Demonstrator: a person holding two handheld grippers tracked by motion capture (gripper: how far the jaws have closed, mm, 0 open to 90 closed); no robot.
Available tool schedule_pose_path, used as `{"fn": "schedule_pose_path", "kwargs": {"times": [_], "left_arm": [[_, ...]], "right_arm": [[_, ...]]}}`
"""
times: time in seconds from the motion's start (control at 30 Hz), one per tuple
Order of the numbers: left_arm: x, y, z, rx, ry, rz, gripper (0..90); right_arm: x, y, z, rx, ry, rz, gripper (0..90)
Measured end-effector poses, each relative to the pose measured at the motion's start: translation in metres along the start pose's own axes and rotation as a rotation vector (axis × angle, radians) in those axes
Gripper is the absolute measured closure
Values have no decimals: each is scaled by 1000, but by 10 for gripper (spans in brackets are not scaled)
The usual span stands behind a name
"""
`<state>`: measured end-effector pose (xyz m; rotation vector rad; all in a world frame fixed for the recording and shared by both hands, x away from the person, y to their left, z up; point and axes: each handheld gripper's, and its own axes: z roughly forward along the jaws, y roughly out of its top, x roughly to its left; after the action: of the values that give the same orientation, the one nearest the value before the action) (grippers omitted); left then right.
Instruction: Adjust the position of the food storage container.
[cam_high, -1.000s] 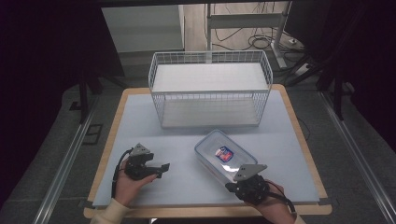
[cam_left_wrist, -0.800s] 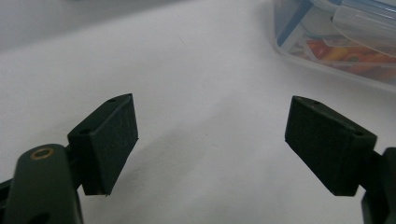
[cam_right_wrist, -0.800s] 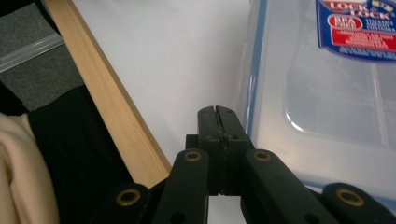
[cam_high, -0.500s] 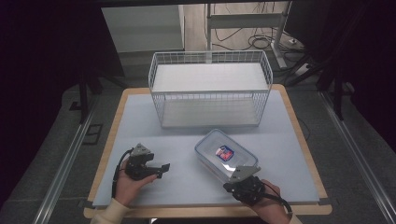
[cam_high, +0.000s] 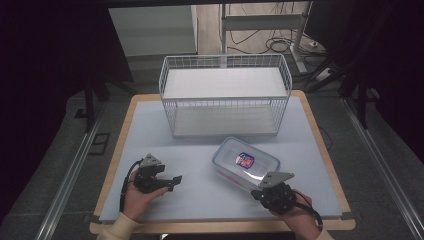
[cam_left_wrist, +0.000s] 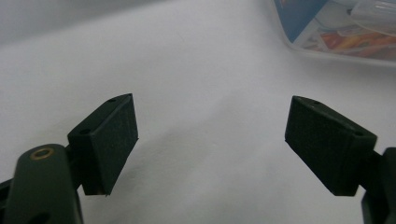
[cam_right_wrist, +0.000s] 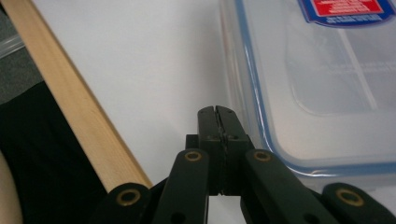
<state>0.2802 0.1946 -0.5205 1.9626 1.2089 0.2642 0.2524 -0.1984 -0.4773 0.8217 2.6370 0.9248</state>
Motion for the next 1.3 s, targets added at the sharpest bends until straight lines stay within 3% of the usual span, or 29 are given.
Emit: {"fn": "schedule_pose_path", "kwargs": {"times": [0.6,1.03,1.2,1.3], "left_arm": [[1,0,0,2,1,-4,170],[1,0,1,8,1,1,170],[1,0,1,9,0,1,170],[1,0,1,8,1,0,170]], "right_arm": [[-39,-11,-9,-15,-56,98,899],[-80,-20,-8,-35,-128,189,899],[-87,-24,-8,-49,-110,221,899],[-87,-23,-8,-53,-124,216,899]]}}
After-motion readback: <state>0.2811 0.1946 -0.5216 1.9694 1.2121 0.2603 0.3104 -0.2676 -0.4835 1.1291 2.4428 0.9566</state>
